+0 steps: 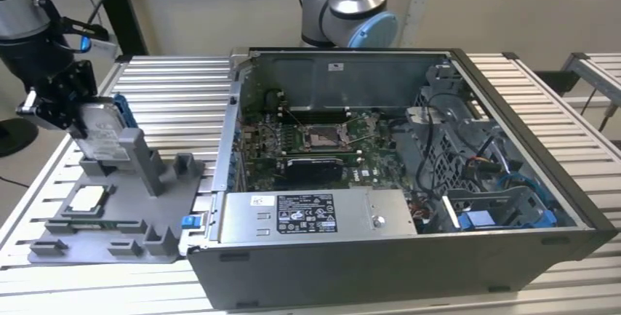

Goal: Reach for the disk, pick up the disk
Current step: 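Pick up the disk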

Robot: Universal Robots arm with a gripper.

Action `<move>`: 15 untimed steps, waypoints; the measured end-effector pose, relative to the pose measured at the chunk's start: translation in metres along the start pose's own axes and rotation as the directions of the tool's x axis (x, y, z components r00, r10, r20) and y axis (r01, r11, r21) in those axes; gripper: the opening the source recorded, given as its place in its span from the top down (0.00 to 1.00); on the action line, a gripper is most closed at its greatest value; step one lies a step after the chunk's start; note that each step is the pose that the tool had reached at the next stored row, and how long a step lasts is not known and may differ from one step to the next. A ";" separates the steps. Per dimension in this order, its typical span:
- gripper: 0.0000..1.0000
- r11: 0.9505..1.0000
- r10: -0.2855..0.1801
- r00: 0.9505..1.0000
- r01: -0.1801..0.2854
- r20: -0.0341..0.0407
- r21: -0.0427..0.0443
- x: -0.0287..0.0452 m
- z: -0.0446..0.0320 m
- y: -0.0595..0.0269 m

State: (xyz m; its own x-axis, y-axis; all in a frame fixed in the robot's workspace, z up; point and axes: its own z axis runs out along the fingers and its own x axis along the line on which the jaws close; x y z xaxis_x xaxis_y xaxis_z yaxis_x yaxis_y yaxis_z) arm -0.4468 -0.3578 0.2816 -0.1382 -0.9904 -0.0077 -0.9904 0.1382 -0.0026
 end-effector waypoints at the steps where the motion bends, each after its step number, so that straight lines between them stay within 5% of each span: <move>1: 1.00 1.000 0.000 1.000 0.000 0.000 0.000 0.0000 -0.0049 0.0000; 15: 1.00 1.000 -0.028 1.000 0.028 0.000 -0.001 -0.0005 -0.0666 -0.0002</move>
State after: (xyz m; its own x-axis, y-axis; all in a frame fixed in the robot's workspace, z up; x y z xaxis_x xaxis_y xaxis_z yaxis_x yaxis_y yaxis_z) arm -0.4467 -0.3578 0.3482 -0.1102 -0.9939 -0.0076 -0.9939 0.1102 -0.0020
